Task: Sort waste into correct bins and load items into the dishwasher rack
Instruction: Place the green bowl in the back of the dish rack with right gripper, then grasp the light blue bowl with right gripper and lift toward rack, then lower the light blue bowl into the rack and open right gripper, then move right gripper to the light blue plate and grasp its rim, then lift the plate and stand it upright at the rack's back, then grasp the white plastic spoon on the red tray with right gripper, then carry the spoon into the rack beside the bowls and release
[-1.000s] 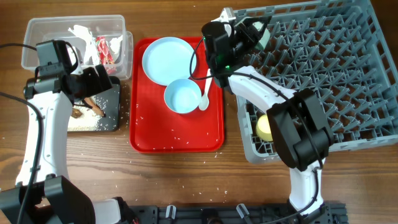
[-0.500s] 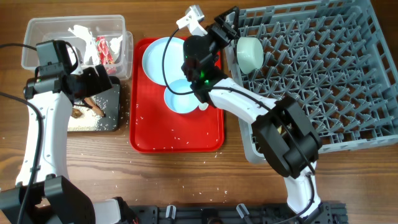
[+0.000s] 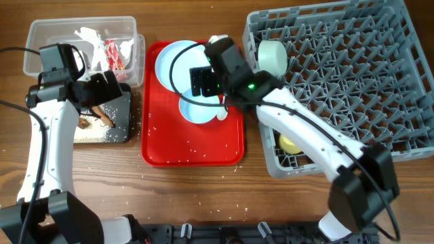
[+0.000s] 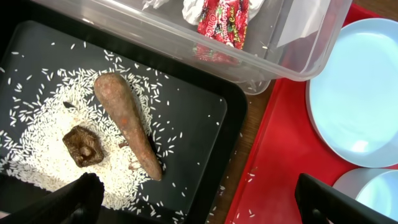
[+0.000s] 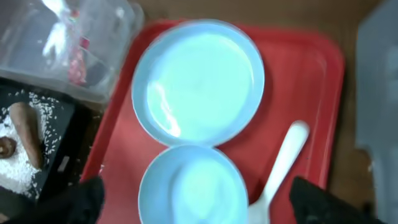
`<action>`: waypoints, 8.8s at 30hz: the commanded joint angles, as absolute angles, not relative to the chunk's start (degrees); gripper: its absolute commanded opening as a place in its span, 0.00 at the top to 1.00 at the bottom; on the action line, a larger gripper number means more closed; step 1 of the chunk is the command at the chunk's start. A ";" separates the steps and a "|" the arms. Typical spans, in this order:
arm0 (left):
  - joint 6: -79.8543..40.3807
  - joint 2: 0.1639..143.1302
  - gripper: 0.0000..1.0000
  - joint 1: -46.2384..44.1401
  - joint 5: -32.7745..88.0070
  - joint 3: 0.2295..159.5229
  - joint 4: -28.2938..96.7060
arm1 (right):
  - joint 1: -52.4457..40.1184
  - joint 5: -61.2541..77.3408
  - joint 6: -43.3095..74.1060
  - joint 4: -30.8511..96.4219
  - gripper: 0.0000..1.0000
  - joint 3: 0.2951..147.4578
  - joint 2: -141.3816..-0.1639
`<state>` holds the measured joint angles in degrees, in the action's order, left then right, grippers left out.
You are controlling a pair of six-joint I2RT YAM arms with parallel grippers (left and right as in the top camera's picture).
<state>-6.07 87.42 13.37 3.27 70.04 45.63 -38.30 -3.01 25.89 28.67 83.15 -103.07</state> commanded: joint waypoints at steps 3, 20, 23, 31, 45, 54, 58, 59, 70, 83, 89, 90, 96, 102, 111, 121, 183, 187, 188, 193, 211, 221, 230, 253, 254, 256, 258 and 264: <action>-5.32 86.46 0.00 13.56 3.55 70.85 45.50 | -38.39 -1.19 34.74 34.00 0.38 82.00 -110.43; -5.32 86.46 0.00 13.56 3.55 70.85 45.50 | -35.57 -7.90 28.49 43.00 0.96 87.88 -102.26; -5.32 86.46 0.00 13.58 3.55 70.85 45.52 | -33.98 -36.29 27.97 45.87 0.96 87.92 -88.33; -5.32 86.46 0.00 13.56 3.55 70.85 45.50 | -27.77 -65.43 1.02 50.68 0.96 81.25 -89.86; -5.32 86.46 0.00 13.56 3.55 70.85 45.50 | -27.11 -61.19 -7.44 54.28 0.96 80.49 -104.81; -5.34 86.46 0.00 13.56 3.55 70.85 45.50 | -28.82 -54.48 -2.59 55.00 0.96 80.49 -104.81; -5.32 86.46 0.00 13.56 3.55 70.85 45.50 | -28.86 -74.67 -0.21 57.28 0.96 80.49 -104.81; -5.32 86.46 0.00 13.58 3.55 70.85 45.50 | -28.88 -76.09 -1.02 57.14 0.96 80.49 -104.81; -5.32 86.46 0.00 13.58 3.55 70.85 45.50 | -32.23 -71.42 -1.50 58.70 0.96 80.49 -109.45; -5.34 86.46 0.00 13.58 3.55 70.85 45.50 | -40.75 -53.45 -1.54 59.20 0.00 80.66 -109.27; -5.32 86.46 0.00 13.56 3.55 70.85 45.50 | -42.04 -47.83 -1.30 59.16 0.00 83.70 -106.04; -5.32 86.46 0.00 13.56 3.55 70.85 45.50 | -42.04 -43.79 -1.28 59.11 0.00 85.41 -105.58; -5.32 86.46 0.00 13.56 3.55 70.85 45.50 | -39.66 4.99 -1.02 51.40 0.00 90.00 -102.96; -5.34 86.46 0.00 13.56 3.55 70.85 45.50 | -29.82 4.40 9.28 37.71 0.12 89.89 -105.73; -5.34 86.46 0.00 13.56 3.55 70.85 45.50 | -29.39 -5.72 0.01 33.78 0.19 89.89 -118.80; -5.34 86.46 0.00 13.56 3.55 70.85 45.50 | -29.39 -17.17 -4.12 33.06 0.21 89.89 -123.26; -5.34 86.46 0.00 13.56 3.55 70.85 45.50 | -24.80 -41.74 11.35 47.00 0.96 96.05 -83.61; -5.32 86.46 0.00 13.58 3.55 70.85 45.50 | -18.59 -60.60 0.51 45.56 0.96 93.41 -85.08; -5.32 86.46 0.00 13.56 3.55 70.85 45.50 | -17.43 -60.80 -2.33 42.48 0.96 91.66 -86.59; -5.34 86.46 0.00 13.56 3.55 70.85 45.50 | -13.37 -60.75 -16.47 25.58 0.96 87.09 -98.70; -5.32 86.46 0.00 13.56 3.55 70.85 45.50 | -13.74 -42.76 -9.74 30.41 0.00 87.00 -96.07; -5.34 86.46 0.00 13.56 3.55 70.85 45.50 | -22.50 8.27 12.43 38.13 0.00 86.98 -92.71; -5.32 86.46 0.00 13.56 3.55 70.85 45.50 | -32.82 4.71 34.00 41.06 0.45 84.55 -111.42; -5.34 86.46 0.00 13.56 3.55 70.85 45.50 | -32.82 3.68 35.33 35.14 0.96 85.14 -123.42; -5.32 86.46 0.00 13.56 3.55 70.85 45.50 | -32.82 4.78 32.71 36.18 0.96 86.39 -122.58; -5.32 86.46 0.00 13.56 3.55 70.85 45.50 | -32.77 4.75 28.16 38.92 0.96 89.67 -117.34; -5.32 86.46 0.00 13.56 3.55 70.85 45.50 | -32.58 3.14 25.41 39.92 0.96 91.61 -110.59; -5.32 86.46 0.00 13.56 3.55 70.85 45.50 | -30.15 -10.44 31.77 47.66 0.96 91.74 -93.67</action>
